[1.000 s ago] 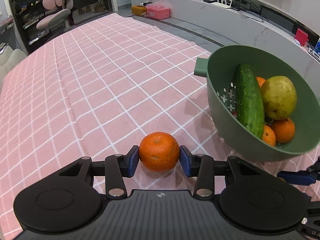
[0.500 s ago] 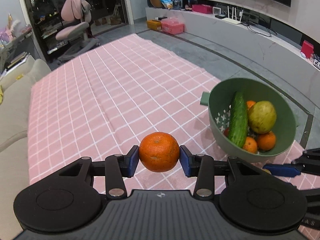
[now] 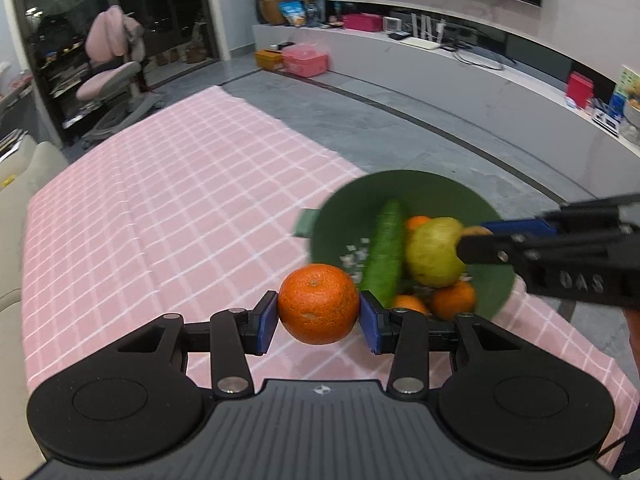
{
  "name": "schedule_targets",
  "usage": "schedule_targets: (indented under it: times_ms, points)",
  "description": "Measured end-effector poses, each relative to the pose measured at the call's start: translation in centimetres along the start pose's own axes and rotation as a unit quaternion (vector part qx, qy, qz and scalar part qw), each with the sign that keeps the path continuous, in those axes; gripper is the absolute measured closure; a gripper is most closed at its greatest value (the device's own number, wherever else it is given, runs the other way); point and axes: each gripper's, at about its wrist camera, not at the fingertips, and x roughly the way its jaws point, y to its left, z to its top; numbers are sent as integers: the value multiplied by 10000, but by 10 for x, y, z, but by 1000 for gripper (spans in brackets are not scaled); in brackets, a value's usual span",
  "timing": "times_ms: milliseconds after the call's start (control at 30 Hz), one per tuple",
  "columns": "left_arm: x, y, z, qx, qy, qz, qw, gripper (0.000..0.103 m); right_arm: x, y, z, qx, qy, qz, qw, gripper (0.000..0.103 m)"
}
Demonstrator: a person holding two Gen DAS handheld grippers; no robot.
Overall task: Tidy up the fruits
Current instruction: 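Carry the orange and brown fruit over the colander and release both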
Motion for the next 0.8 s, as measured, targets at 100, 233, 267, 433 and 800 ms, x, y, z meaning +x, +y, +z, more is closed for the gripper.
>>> schedule_targets:
  times_ms: [100, 233, 267, 433, 800]
  points:
    - [11, -17, 2, 97, 29, -136, 9999, 54, 4, -16, 3, 237, 148, -74, 9996, 82]
    - [25, -32, 2, 182, 96, -268, 9994, 54, 9, -29, 1, 444, 296, -128, 9985, 82]
    - [27, -34, 2, 186, 108, -285, 9994, 54, 10, -32, 1, 464, 323, -130, 9983, 82]
    - [45, -43, 0, 224, 266, -297, 9990, 54, 14, -35, 2, 435, 440, -179, 9979, 82]
    - [59, -51, -11, 410, 562, -300, 9971, 54, 28, -33, -10, 344, 859, -243, 9954, 82]
